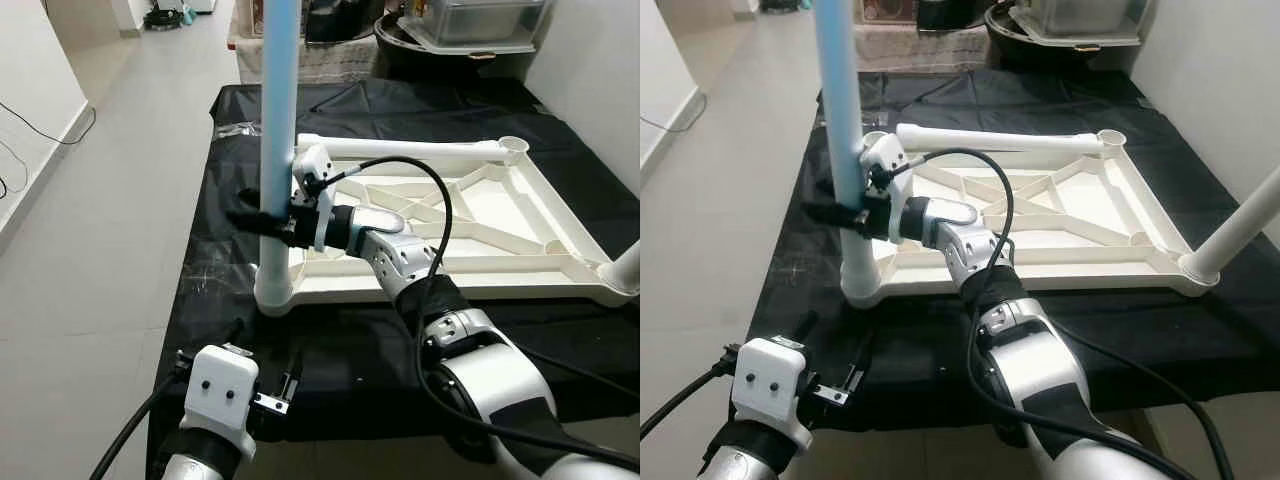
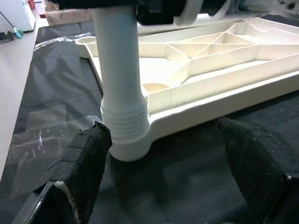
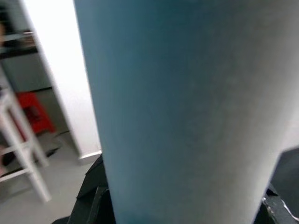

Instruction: Building children table

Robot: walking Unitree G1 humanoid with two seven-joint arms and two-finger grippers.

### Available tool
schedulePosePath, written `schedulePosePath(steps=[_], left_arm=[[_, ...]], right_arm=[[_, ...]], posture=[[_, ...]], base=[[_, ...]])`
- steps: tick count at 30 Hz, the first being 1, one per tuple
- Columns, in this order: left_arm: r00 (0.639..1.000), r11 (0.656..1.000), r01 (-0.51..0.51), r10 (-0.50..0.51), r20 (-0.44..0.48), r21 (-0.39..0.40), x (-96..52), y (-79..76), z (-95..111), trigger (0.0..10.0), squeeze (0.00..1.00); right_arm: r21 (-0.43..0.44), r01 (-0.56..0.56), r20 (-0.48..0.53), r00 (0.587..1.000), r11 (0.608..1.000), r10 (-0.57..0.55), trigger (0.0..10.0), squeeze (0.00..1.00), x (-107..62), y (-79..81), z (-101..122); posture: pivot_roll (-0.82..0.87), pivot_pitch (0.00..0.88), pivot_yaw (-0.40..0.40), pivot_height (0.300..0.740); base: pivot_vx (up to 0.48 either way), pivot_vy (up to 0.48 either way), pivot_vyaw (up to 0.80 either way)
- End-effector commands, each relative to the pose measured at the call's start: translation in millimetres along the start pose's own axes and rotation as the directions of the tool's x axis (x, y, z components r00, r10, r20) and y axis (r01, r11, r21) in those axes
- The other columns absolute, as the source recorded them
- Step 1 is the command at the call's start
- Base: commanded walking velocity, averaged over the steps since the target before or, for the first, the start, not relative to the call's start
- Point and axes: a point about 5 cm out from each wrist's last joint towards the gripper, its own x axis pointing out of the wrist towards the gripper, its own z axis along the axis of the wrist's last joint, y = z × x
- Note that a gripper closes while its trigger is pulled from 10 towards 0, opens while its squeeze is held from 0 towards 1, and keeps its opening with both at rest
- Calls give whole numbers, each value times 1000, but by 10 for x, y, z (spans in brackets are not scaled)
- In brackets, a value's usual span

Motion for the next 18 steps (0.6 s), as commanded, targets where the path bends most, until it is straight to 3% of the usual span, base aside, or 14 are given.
schedulePosePath(steps=[1,2,8,18], left_arm=[[1000,1000,-9,9,-19,3,-27,4,-11,10000,0],[1000,1000,-9,9,-20,4,-37,-1,-7,10000,0],[1000,1000,-9,9,-22,4,-43,-8,-6,10000,0],[1000,1000,-4,4,-22,7,-43,-20,-6,10000,0]], right_arm=[[156,-131,-125,981,979,151,10000,0,28,169,-456],[159,-209,-102,969,965,227,10000,0,8,196,-437],[122,-298,-153,937,947,314,10000,0,-31,223,-454],[48,-363,-291,886,931,361,10000,0,-38,237,-491]], posture=[[139,192,-49,740],[140,197,-50,740],[142,198,-50,740],[138,192,-48,740]], base=[[0,0,0],[0,0,0],[0,0,0],[0,0,0]])
